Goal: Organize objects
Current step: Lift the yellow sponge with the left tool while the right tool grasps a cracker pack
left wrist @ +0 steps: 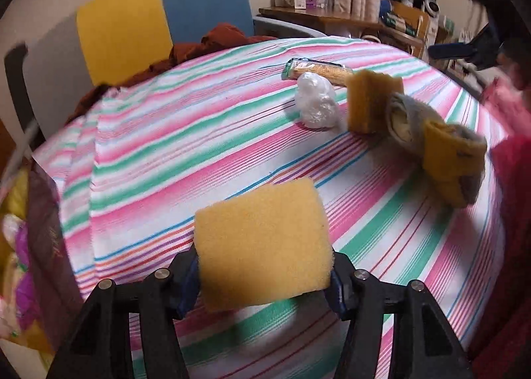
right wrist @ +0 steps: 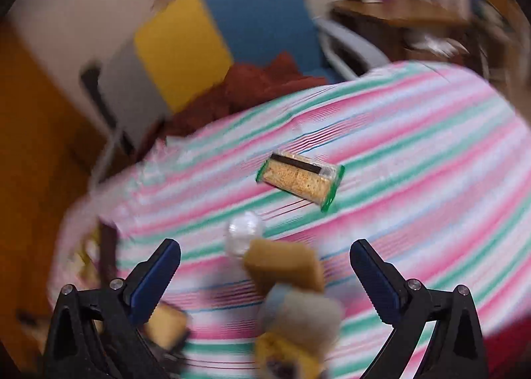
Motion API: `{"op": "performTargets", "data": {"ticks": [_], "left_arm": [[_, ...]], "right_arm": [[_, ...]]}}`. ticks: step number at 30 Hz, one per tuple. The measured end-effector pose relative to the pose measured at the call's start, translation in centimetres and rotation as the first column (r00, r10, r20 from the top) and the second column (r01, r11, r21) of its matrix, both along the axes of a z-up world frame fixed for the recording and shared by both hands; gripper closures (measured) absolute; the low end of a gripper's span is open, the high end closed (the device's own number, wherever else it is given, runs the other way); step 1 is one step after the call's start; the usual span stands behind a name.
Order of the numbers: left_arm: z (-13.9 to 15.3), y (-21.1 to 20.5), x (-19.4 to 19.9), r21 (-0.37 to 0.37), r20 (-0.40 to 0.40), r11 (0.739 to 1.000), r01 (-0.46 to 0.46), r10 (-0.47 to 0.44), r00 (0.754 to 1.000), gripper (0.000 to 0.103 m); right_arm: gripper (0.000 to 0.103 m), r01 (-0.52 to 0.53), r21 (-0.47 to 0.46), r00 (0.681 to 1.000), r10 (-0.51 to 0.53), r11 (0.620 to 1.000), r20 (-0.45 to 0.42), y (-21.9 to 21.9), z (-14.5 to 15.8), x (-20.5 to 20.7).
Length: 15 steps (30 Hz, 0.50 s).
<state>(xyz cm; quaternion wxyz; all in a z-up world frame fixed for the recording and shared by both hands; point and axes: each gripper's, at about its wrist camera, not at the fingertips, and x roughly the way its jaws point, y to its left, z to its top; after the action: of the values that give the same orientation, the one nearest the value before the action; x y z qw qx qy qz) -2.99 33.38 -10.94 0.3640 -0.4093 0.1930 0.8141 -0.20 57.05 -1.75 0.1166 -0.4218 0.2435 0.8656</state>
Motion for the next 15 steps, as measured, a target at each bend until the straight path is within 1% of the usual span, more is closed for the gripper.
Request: {"op": "performTargets", "data": {"ticks": [1,3,4,5,7,8,10,11,13,14,15], "left_arm": [[0.0,-0.2,-0.2,0.017,0.012,1.000,-0.001,0.001,1.000,0.041],[-0.2,-0.1,-0.1,0.026,0.000,1.000,0.005,-0.005,1.000,0.041],[-0.3,-0.1,0.0,0.032,-0.004,0.999,0.004,-0.004,1.000,0.041],[-0.3,-0.1,0.1,0.038,-0.001,0.999,0.001,-0.001,1.000,0.041],[-0.3,-0.2,0.2,0.054,0.013,0.999,-0.005,0.005,1.000,0.040],[-0.3,-0.2,0.3,0.061,0.018,0.998,-0.006,0.005,1.000,0.040],[-0.3,-0.3,0.3,0.068,0.024,0.998,-0.005,0.004,1.000,0.039],[-0.3,-0.3,0.4,0.070,0.024,0.998,-0.006,0.004,1.000,0.039],[-0.4,-0.2,0.2,0.076,0.026,0.997,-0.008,0.006,1.000,0.038],[-0.5,-0.3,0.1,0.080,0.029,0.997,-0.008,0.006,1.000,0.038],[-0.5,-0.2,0.0,0.085,0.034,0.996,-0.009,0.006,0.999,0.038]], "right_arm": [[0.000,-0.036,0.031,0.999,0.035,0.999,0.038,0.2,-0.3,-1.2],[0.000,-0.130,0.075,0.986,0.122,0.989,0.112,0.5,-1.3,-3.9],[0.000,-0.159,0.106,0.979,0.143,0.981,0.144,0.7,-1.8,-5.1],[0.000,-0.212,0.147,0.965,0.182,0.966,0.190,0.7,-2.4,-6.6],[0.000,-0.281,0.190,0.939,0.229,0.941,0.255,0.9,-3.6,-9.0],[0.001,-0.329,0.208,0.918,0.260,0.921,0.300,1.0,-4.5,-10.4],[0.001,-0.367,0.249,0.896,0.268,0.896,0.355,1.2,-5.6,-12.3],[0.001,-0.388,0.252,0.883,0.278,0.887,0.379,1.7,-6.4,-13.5],[0.003,-0.410,0.233,0.861,0.290,0.882,0.417,2.4,-7.9,-15.0],[0.005,-0.420,0.226,0.851,0.295,0.879,0.435,2.6,-8.5,-15.4],[0.014,-0.422,0.225,0.845,0.291,0.878,0.449,2.8,-9.1,-15.7]]}}
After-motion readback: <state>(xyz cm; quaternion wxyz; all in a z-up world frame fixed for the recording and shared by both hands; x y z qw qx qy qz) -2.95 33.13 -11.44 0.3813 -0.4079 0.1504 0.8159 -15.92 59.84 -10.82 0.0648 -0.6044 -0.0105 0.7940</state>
